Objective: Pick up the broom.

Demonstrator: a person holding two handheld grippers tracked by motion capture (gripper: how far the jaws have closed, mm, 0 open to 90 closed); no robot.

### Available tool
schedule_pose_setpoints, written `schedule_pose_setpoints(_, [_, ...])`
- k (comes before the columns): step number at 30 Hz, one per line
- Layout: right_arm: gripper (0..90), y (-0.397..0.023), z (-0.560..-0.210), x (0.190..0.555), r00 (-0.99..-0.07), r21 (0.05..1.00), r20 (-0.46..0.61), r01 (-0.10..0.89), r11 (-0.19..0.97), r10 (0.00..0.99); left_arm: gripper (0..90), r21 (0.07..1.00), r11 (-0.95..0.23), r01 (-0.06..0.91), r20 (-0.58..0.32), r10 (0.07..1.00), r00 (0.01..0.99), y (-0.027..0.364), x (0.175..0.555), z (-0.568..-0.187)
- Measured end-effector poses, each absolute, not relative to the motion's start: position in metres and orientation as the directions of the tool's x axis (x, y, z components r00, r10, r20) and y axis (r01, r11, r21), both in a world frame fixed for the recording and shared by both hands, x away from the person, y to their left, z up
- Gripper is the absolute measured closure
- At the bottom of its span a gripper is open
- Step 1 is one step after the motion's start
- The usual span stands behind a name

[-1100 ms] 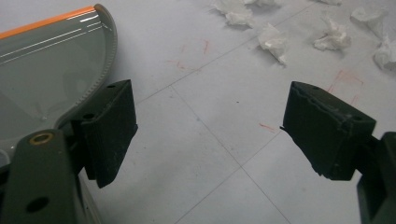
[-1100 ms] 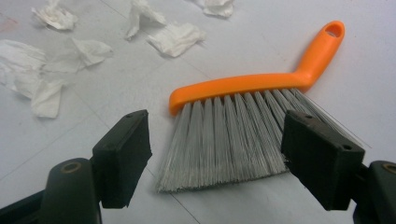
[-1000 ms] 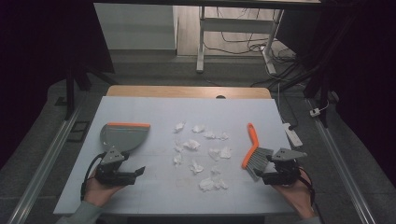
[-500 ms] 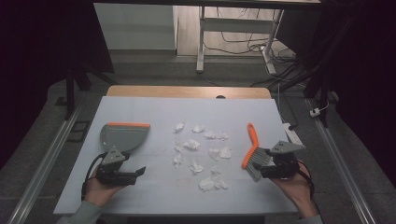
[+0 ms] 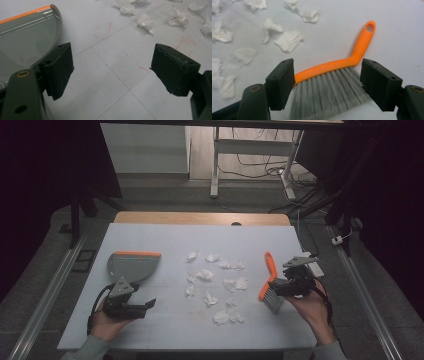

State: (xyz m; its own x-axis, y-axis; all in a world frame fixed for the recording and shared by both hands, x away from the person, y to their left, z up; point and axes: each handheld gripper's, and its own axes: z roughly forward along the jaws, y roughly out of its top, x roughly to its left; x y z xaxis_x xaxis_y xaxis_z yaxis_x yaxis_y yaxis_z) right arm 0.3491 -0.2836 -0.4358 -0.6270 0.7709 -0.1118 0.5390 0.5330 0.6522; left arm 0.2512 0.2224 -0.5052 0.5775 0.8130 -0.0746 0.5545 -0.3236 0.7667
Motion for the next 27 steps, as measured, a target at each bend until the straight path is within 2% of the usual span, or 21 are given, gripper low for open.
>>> schedule_pose_setpoints(6, [28.2,-0.283,-0.431,0.366,-0.604,0.665,-0.129,0.536,0.52,0.787,19.2,0.768,-0.324,0.553,-0.072,0.813,0.577,0.222,0.251,-0.505])
schedule_pose_setpoints(8, [30.7,-0.281,-0.427,0.373,-0.565,0.689,-0.18,0.511,0.513,0.805,19.2,0.767,-0.325,0.553,-0.072,0.813,0.578,0.222,0.251,-0.505])
schedule_pose_setpoints(12, [31.5,-0.279,-0.423,0.382,-0.553,0.689,-0.179,0.52,0.505,0.814,19.2,0.767,-0.324,0.553,-0.073,0.813,0.578,0.223,0.251,-0.506])
schedule_pose_setpoints(18, [31.7,-0.273,-0.426,0.409,-0.527,0.638,-0.121,0.608,0.472,0.842,19.3,0.768,-0.322,0.553,-0.073,0.814,0.576,0.223,0.25,-0.506])
schedule_pose_setpoints(27, [31.1,-0.272,-0.447,0.43,-0.495,0.531,-0.1,0.707,0.467,0.863,19.4,0.769,-0.316,0.556,-0.08,0.815,0.574,0.225,0.25,-0.505])
